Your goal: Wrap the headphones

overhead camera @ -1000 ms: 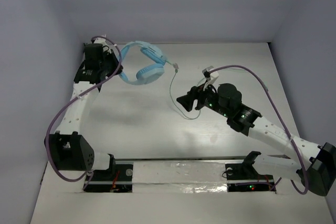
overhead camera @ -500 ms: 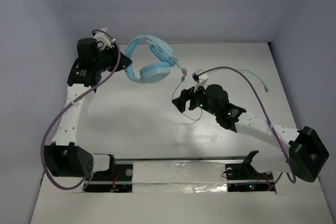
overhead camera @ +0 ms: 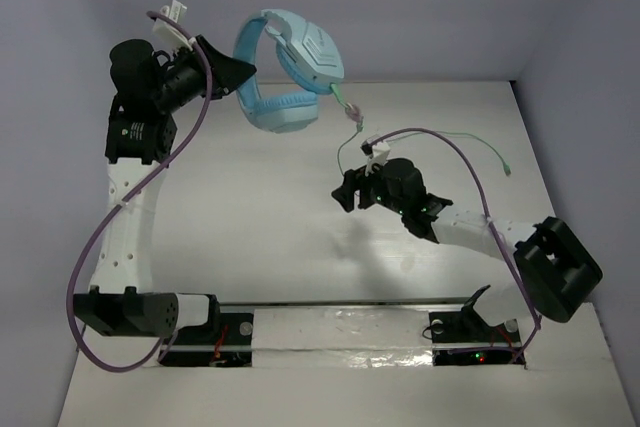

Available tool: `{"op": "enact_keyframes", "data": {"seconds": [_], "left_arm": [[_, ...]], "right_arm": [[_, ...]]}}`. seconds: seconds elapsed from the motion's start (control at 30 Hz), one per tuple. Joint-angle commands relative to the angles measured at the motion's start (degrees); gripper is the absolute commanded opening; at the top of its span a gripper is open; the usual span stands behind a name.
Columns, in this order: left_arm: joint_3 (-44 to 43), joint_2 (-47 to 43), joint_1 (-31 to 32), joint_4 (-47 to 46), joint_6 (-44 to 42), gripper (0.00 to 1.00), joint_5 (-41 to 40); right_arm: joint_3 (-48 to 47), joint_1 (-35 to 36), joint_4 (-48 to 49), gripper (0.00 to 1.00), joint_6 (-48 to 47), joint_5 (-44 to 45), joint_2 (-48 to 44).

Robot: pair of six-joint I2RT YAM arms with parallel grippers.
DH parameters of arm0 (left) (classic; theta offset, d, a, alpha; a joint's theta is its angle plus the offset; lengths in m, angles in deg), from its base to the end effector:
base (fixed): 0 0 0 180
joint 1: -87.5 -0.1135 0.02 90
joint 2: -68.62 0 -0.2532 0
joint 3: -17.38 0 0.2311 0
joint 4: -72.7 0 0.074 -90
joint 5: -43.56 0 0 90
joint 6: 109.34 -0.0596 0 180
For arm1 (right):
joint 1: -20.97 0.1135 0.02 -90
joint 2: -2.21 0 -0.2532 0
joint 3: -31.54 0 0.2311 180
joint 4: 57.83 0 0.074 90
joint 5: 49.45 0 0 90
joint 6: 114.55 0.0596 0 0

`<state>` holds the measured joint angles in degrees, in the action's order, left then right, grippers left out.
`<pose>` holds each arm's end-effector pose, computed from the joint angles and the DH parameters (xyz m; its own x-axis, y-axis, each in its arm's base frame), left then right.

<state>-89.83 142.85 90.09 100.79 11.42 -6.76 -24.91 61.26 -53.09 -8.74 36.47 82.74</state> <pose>0.2625 -0.0500 0.4932 -0.2696 -0.3818 -0.8840 0.6196 0.6340 -0.4628 0.2377 0.2071 0.2248 -0.4327 -0.0106 -0.9015 -0.6011 0.7486 0.2797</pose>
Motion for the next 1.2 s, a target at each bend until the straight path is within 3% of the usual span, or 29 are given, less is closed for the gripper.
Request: {"op": "enact_keyframes", "data": {"seconds": [0.0, 0.3, 0.47, 0.63, 0.8, 1.0, 1.07, 1.17], "left_arm": [[-4.25, 0.12, -1.27, -4.87, 5.27, 0.0, 4.17], [-6.72, -1.29, -2.94, -6.53, 8.96, 0.0, 6.46], [-7.07, -1.64, -3.47, -9.69, 12.47, 0.0, 8.22], [-5.32, -2.87, -3.47, -14.79, 17.92, 0.0, 9.01], [-1.27, -4.45, -4.0, -20.06, 21.97, 0.0, 10.41], [-1.17, -5.16, -5.22, -19.55, 22.06, 0.0, 10.5], [-2.76, -4.81, -5.92, -19.54, 22.41, 0.0, 10.42], [-5.22, -4.02, -6.45, -20.86, 24.34, 0.0, 10.24]], "right_arm": [[-2.8, -1.88, 5.96, 0.71, -1.13, -0.58, 0.76], [-5.52, -6.63, 5.96, 0.6, -3.51, -4.09, 3.49], [-7.1, -6.63, 8.41, 0.6, -2.9, -6.29, 7.0], [-8.17, -6.63, 12.28, 0.65, -0.53, -10.86, 9.82], [-8.25, -6.63, 14.22, 0.78, 0.27, -10.86, 11.4], [-11.14, -6.63, 12.74, 0.83, -2.54, -9.2, 12.8], [-12.2, -7.25, 11.23, 0.8, -3.42, -9.28, 13.77], [-11.33, -7.77, 13.15, 0.65, -2.29, -9.98, 14.74]]}}
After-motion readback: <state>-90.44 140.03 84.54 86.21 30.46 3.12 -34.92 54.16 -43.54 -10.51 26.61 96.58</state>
